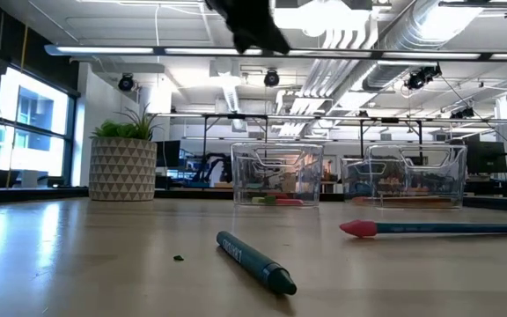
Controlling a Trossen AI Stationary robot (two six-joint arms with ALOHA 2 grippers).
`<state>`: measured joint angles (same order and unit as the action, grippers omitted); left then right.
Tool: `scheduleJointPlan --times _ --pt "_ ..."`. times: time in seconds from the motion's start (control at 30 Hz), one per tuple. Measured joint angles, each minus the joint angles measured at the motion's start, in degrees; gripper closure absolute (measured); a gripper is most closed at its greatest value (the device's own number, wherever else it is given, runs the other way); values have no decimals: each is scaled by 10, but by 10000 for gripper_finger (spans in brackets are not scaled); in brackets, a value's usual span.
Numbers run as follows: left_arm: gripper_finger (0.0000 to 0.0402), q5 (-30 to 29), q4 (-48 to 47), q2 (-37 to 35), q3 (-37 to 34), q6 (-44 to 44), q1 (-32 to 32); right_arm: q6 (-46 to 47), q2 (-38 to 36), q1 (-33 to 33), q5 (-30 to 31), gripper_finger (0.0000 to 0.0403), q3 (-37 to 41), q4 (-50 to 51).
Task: Sort crayons/erasers/pens/pencils in bins
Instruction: Put the blue pencil into the top right transparent bin
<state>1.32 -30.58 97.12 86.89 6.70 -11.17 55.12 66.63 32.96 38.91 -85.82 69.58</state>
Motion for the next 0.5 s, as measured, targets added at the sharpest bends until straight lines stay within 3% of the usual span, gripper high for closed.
scheduleJointPlan --times 0.27,0.5 --pt "401 -83 -160 -67 0 -82 22 -96 40 -55 -104 300 0 -9" --pt "401 -124 -262 -81 -1 -187 66 -186 85 -72 -139 298 0 -27"
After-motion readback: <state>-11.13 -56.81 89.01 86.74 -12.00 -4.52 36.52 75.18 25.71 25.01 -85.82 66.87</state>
